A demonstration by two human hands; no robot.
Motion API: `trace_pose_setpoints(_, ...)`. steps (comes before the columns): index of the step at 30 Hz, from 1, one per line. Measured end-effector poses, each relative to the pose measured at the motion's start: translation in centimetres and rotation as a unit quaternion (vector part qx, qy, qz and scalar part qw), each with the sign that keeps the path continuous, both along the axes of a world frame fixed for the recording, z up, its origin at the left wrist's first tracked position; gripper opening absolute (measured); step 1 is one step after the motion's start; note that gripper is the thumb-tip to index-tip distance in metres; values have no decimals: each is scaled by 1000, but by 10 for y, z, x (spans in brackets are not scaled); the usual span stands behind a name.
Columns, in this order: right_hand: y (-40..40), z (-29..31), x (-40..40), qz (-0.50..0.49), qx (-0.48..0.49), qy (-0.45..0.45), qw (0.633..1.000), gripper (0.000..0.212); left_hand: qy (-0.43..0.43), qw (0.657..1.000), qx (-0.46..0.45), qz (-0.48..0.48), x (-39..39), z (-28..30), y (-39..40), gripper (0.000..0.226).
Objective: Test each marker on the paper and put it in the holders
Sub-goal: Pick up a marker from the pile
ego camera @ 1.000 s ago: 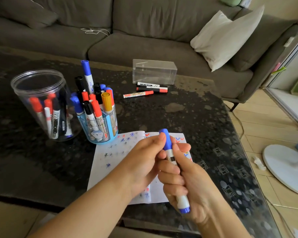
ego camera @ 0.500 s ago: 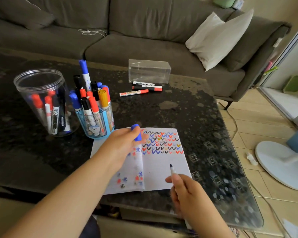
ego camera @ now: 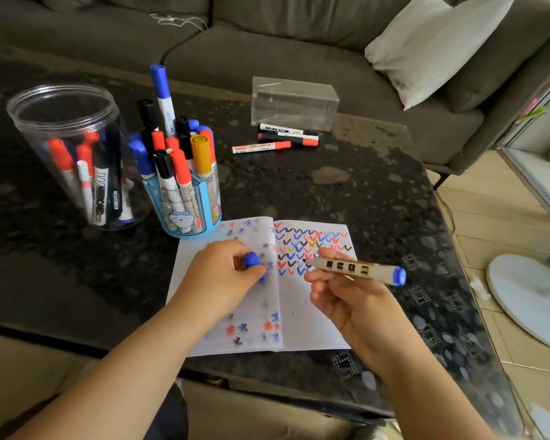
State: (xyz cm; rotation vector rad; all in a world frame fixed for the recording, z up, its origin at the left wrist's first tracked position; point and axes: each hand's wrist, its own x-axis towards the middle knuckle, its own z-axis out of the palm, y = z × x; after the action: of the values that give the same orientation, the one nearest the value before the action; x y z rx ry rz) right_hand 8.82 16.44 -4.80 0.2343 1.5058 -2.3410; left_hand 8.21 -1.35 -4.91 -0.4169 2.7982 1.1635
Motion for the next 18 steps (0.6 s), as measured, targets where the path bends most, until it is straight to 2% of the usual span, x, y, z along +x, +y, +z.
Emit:
trace_pose_setpoints(2,-3,-10,-6,29,116,61,991,19,3,1000,-16,5,0,-4,-2,16)
trace_pose_setpoints(3,-5,-13,-9,42,194,107,974,12,8,1000,-21,7,-1,-4,-3,18)
trace_pose_setpoints(5,-9,-19,-16,43,317,185,929,27,22,999,-34,1,-2,-3,-3,18)
trace_pose_setpoints(6,-12,-20,-18,40,338,209,917,33,29,999,-42,-6,-3,-2,-4,15)
trace_pose_setpoints(8,-19,-24,-21,29,350,241,905,33,38,998,-48,-16,-3,-1,-5,9)
trace_pose_setpoints(13,-24,-44,-22,-25,366,248,897,14,48,996,-68,-28,-2,-5,-3,9)
trace_pose_setpoints(15,-23,-48,-21,-45,357,249,899,17,49,995,-78,-30,-2,-7,-1,10)
trace_pose_setpoints(18,-24,-49,-22,-45,374,278,884,22,55,994,-87,-29,-1,-8,0,9)
